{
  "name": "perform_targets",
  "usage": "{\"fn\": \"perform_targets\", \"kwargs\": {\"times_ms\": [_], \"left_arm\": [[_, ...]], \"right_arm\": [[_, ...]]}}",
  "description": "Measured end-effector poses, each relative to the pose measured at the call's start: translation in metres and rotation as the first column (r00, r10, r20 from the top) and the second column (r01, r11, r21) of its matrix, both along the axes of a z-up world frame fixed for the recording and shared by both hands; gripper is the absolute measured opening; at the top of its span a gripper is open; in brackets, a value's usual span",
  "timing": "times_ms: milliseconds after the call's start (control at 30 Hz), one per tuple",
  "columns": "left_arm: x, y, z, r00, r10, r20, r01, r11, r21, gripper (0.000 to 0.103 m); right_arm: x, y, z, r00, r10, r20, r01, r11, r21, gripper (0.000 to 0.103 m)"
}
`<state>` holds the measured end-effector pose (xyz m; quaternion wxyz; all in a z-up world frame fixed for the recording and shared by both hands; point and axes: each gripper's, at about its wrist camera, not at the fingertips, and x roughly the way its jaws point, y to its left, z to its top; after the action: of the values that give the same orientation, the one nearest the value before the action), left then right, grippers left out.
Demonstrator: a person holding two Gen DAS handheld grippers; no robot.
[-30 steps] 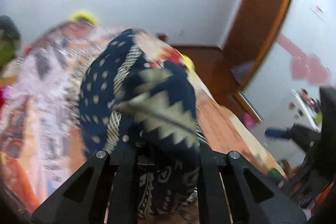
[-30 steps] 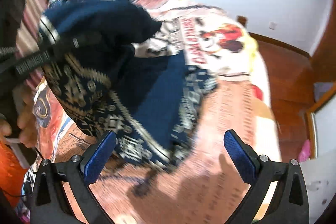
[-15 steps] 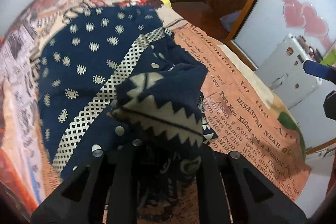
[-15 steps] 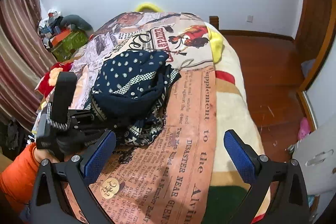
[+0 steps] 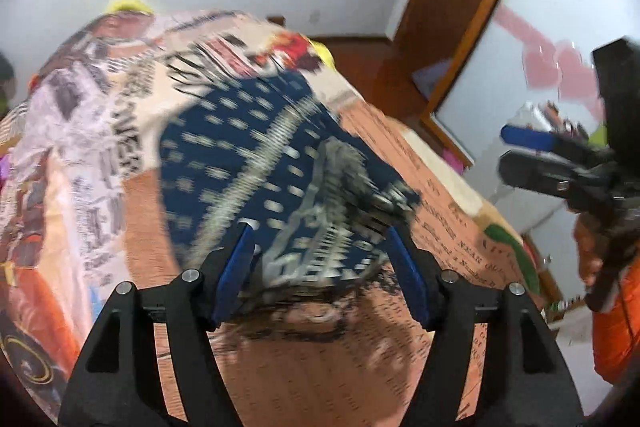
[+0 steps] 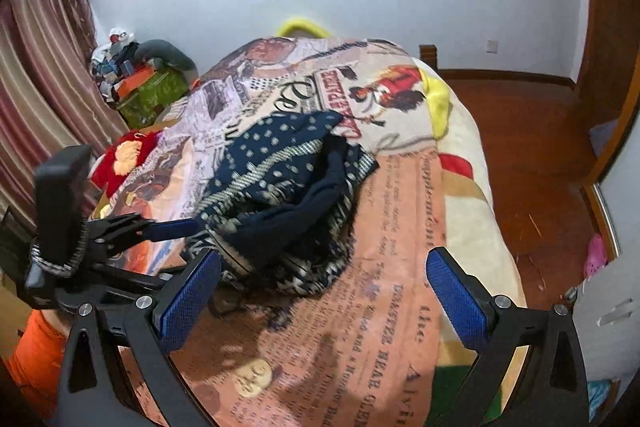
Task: Fold large clothes
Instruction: 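Release the bundle and press it flat with both grippers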
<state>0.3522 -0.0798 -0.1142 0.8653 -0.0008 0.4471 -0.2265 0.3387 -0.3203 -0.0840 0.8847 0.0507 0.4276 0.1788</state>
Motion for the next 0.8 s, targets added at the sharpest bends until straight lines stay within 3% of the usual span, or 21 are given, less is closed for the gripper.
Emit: {"fn": "perform_targets", "kwargs": {"times_ms": [100, 200, 367, 500, 733, 800], "left_arm": [[0.003, 0.026, 0.01, 0.996, 0.061, 0.057, -0.062, 0.998, 0.01, 0.078], [0.016, 0.049, 0.005, 0.987, 0.142, 0.076, -0.146, 0.988, 0.05, 0.08], [0.046, 0.071, -0.034, 0.975, 0.222, -0.03, -0.22, 0.974, 0.061, 0.08], [0.055, 0.066, -0.064, 0.971, 0.213, -0.108, -0.206, 0.976, 0.075, 0.08], [0.054, 0.066, -0.088, 0.968, 0.199, -0.151, -0.2, 0.98, 0.013, 0.089], [0.055, 0.067, -0.093, 0.965, 0.186, -0.184, -0.191, 0.982, -0.011, 0.089]], "right_arm": [[0.012, 0.017, 0.003, 1.0, 0.028, 0.013, -0.028, 1.0, -0.003, 0.103], [0.028, 0.039, -0.002, 0.998, 0.068, -0.002, -0.068, 0.998, -0.002, 0.103], [0.061, 0.076, -0.033, 0.989, 0.116, -0.086, -0.119, 0.993, -0.022, 0.103], [0.086, 0.086, -0.068, 0.98, 0.101, -0.172, -0.115, 0.991, -0.075, 0.103], [0.093, 0.057, -0.111, 0.965, 0.055, -0.256, -0.096, 0.983, -0.154, 0.103], [0.09, 0.04, -0.12, 0.959, 0.054, -0.277, -0.086, 0.991, -0.107, 0.103]]}}
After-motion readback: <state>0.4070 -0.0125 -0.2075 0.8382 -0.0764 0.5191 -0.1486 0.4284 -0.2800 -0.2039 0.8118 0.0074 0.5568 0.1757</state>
